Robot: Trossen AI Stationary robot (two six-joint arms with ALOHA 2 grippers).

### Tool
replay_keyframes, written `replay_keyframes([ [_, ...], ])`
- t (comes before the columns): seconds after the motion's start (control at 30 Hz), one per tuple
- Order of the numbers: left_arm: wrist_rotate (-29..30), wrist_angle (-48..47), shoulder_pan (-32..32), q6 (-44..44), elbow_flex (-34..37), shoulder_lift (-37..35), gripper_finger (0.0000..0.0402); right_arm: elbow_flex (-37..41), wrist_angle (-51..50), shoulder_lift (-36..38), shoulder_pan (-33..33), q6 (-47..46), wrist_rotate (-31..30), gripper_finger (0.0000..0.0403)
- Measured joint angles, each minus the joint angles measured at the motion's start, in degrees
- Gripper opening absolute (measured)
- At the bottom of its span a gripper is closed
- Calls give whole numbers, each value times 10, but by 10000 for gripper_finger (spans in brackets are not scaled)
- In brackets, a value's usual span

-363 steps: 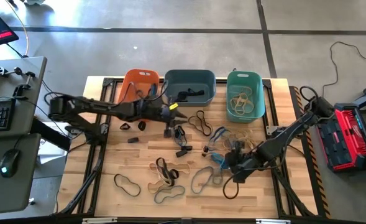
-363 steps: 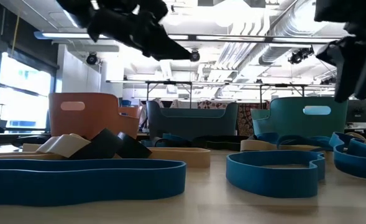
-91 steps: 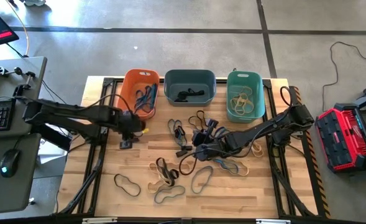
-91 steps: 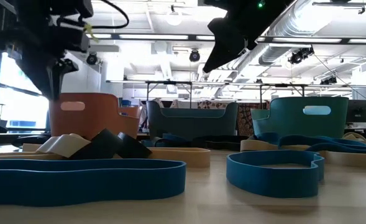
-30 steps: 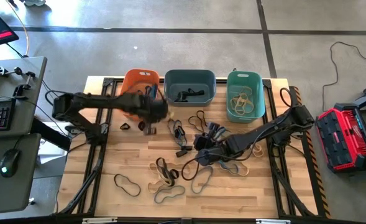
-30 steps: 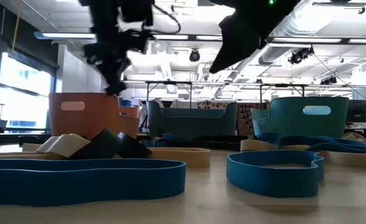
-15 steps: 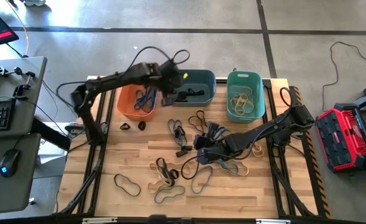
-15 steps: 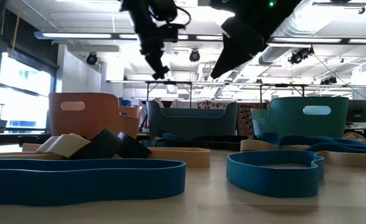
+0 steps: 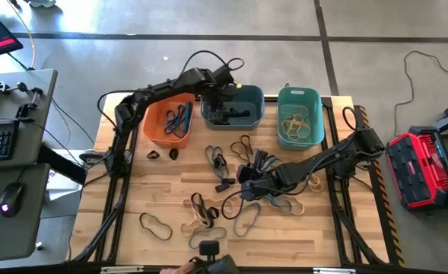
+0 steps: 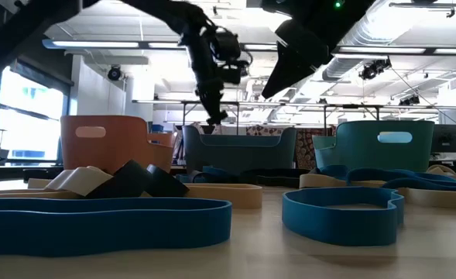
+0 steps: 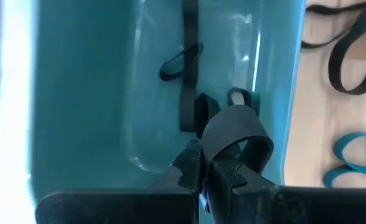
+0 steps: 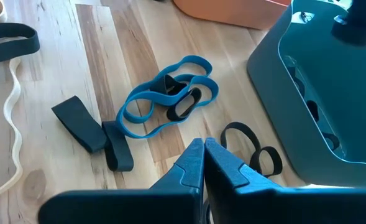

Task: Sort rubber bands into baskets
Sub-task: Put the black rubber band into the blue bin

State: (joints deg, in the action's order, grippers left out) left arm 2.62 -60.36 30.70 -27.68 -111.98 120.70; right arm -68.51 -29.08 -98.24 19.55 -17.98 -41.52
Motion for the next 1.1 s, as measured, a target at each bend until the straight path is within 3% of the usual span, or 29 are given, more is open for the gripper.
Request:
replay_keyframes([
  [0.6, -41, 13, 30, -128, 3, 61, 0, 0, 8, 0, -2, 0, 3, 0],
  [1.1, -39, 6, 42, -133, 6, 82, 1, 0, 8, 0, -2, 1, 5, 0],
])
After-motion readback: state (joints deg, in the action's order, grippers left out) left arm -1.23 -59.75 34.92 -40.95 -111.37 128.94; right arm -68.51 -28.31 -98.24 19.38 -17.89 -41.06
